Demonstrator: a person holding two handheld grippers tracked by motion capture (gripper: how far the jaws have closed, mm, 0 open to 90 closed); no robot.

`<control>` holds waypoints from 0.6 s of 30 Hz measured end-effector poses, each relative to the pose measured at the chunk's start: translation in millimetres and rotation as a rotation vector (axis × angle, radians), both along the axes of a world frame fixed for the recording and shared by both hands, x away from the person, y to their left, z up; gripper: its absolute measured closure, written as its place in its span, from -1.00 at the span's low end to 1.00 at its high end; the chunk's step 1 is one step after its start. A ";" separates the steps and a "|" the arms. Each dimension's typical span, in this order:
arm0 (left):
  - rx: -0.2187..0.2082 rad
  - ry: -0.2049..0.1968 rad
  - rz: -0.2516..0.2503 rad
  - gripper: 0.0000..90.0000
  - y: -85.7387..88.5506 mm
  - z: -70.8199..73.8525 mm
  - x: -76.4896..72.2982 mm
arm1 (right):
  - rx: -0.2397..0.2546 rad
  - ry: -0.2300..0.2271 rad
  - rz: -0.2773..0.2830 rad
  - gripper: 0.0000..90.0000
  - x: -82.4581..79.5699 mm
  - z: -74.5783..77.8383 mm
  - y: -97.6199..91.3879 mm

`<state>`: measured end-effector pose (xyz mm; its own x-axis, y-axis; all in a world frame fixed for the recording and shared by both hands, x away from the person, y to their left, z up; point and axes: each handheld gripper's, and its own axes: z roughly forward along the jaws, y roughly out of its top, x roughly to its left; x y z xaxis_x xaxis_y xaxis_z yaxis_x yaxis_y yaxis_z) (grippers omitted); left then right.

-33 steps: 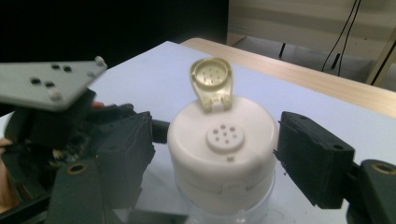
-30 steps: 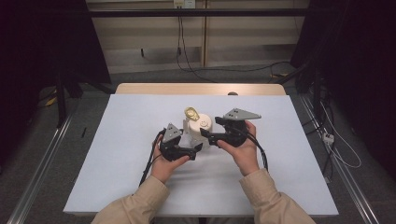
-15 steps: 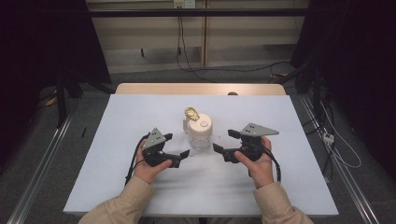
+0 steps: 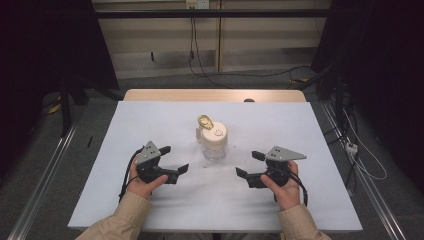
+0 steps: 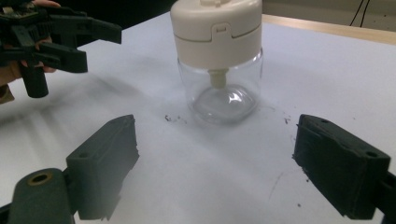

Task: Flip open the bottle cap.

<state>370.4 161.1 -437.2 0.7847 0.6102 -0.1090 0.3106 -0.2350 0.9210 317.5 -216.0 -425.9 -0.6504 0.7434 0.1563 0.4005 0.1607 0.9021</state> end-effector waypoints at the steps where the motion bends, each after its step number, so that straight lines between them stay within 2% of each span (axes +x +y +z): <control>1: 0.004 -0.002 0.000 -0.90 2.5 -0.2 -0.4 | -0.002 0.001 -0.002 -0.72 -1.1 -1.1 -1.4; 10: 0.011 -0.009 0.025 -0.90 26.9 0.1 -5.8 | 0.000 0.001 -0.036 -0.70 -11.9 -8.5 -24.2; 18: 0.014 -0.010 0.037 -0.89 41.3 -0.2 -9.3 | -0.026 0.002 -0.045 -0.73 -19.8 -15.3 -36.0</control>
